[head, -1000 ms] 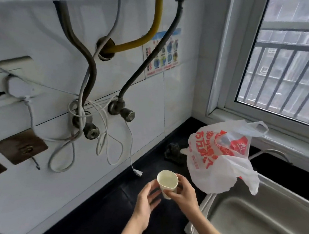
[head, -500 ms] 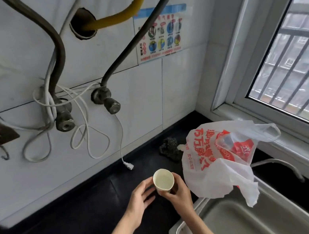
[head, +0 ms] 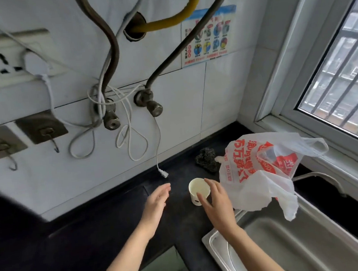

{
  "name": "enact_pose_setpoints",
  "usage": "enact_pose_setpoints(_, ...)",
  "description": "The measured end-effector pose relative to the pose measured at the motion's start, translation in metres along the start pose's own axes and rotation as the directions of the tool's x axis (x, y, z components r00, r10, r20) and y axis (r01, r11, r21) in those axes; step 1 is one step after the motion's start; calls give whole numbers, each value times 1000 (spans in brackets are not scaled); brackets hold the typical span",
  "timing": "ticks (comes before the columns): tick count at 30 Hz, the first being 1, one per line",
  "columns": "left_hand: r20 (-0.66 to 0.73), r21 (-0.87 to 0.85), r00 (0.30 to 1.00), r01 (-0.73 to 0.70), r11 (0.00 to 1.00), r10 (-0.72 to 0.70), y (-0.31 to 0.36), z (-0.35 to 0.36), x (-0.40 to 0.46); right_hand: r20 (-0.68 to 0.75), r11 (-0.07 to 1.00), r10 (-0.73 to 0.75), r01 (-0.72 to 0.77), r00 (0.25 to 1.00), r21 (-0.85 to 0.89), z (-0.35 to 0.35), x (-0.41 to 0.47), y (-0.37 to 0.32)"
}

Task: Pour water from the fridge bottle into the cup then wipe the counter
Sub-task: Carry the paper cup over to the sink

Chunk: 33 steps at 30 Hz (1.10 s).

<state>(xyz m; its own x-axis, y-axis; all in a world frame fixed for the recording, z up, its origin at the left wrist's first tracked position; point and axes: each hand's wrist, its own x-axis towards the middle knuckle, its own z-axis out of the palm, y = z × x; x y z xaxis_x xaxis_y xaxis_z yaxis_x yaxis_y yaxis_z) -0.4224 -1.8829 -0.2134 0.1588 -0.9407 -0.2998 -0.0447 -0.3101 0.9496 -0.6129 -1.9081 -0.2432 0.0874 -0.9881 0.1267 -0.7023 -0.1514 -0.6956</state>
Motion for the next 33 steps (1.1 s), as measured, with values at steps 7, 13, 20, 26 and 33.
enact_pose_setpoints(7, -142, 515, 930, -224, 828, 340, -16, -73, -81, 43, 940, -315, 318, 948, -125, 18, -44, -57)
enact_pose_setpoints(13, -230, 788, 858, -112, 605, 459, -58, -139, -167, 123, 863, -467, 482, 875, -153, 46, -91, -102)
enact_pose_setpoints(20, -447, 784, 806, 145, 603, 387, -118, -186, -297, 326, 796, -539, 596, 776, -102, 90, -174, -143)
enact_pose_setpoints(26, -671, 663, 692, 399, 633, 267, -162, -217, -415, 478, 691, -639, 723, 603, 11, 128, -258, -187)
enact_pose_setpoints(33, -876, 435, 462, 626, 647, 141, -201, -261, -522, 589, 566, -719, 804, 370, 185, 181, -344, -253)
